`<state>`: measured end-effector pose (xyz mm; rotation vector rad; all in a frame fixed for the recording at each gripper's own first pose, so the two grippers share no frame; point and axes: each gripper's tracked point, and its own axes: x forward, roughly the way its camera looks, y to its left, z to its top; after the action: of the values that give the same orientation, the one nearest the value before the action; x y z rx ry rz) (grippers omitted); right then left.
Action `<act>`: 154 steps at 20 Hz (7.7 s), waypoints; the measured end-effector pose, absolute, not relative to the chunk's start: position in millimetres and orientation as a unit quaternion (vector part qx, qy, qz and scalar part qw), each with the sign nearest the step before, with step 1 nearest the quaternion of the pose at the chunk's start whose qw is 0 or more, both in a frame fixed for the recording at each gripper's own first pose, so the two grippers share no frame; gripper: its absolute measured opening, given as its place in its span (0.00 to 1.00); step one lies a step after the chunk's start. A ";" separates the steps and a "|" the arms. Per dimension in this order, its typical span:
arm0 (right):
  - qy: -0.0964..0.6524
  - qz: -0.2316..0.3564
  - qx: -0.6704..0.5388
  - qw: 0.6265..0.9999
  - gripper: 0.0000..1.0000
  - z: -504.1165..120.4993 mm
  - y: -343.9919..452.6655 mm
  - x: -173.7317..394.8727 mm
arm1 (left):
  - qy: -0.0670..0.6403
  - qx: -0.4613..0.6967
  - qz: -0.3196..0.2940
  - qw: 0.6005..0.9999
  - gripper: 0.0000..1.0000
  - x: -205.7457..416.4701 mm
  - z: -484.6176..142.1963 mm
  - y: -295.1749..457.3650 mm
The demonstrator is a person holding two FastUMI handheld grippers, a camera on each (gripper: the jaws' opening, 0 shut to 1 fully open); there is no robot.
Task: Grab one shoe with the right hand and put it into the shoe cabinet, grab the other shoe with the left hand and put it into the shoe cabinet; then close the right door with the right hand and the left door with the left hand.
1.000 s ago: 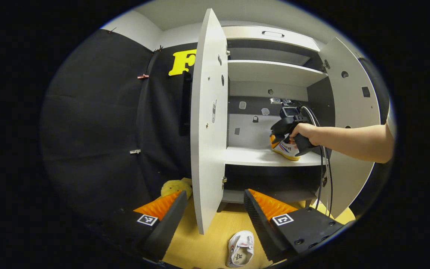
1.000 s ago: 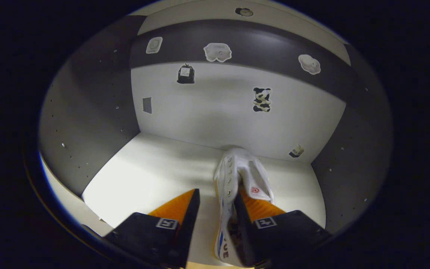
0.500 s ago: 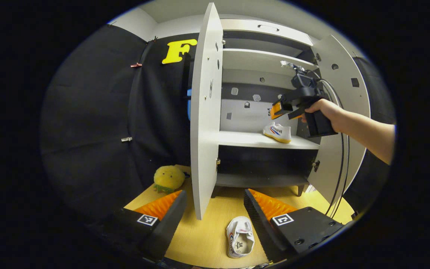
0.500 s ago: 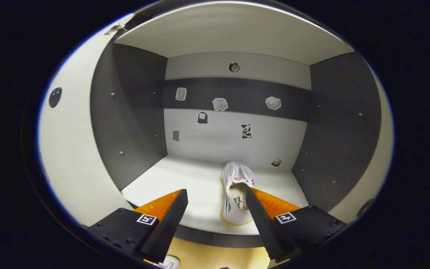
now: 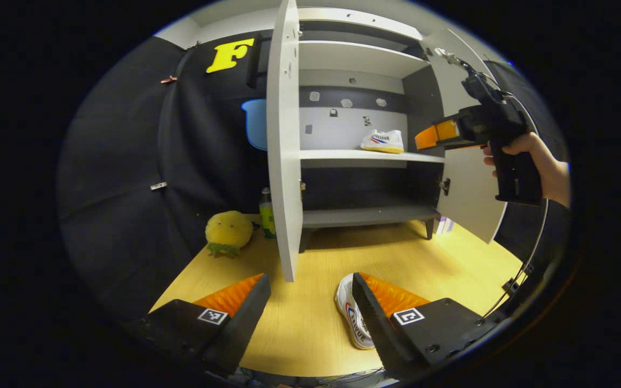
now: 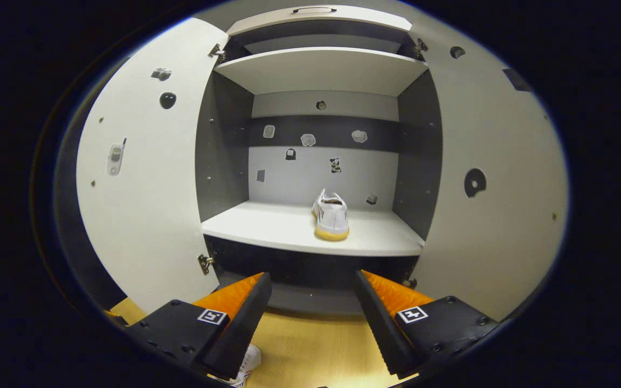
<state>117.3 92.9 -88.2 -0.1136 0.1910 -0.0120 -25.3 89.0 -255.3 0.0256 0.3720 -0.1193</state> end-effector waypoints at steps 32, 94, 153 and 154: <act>0.211 -0.158 -0.044 0.964 0.99 -193.2 1.7 -99.3 | 0.341 0.086 -0.088 0.932 0.14 81.1 -447.6 24.2; 0.083 -0.170 -0.009 0.982 0.99 -88.4 -199.1 -52.5 | 0.153 0.094 -0.038 0.983 0.90 357.9 2.1 -26.8; -0.037 0.043 -0.012 0.998 0.98 106.6 11.1 122.0 | 0.131 -0.116 -0.020 0.984 0.95 -3.0 -106.8 90.3; -0.041 0.051 -0.006 0.998 0.98 106.4 23.0 122.9 | 0.128 -0.116 -0.010 0.985 0.96 -5.4 -103.7 96.6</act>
<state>122.9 23.0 106.4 -0.0114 -0.0819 0.1021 -5.4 96.6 -103.7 -0.2334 0.2564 -0.0211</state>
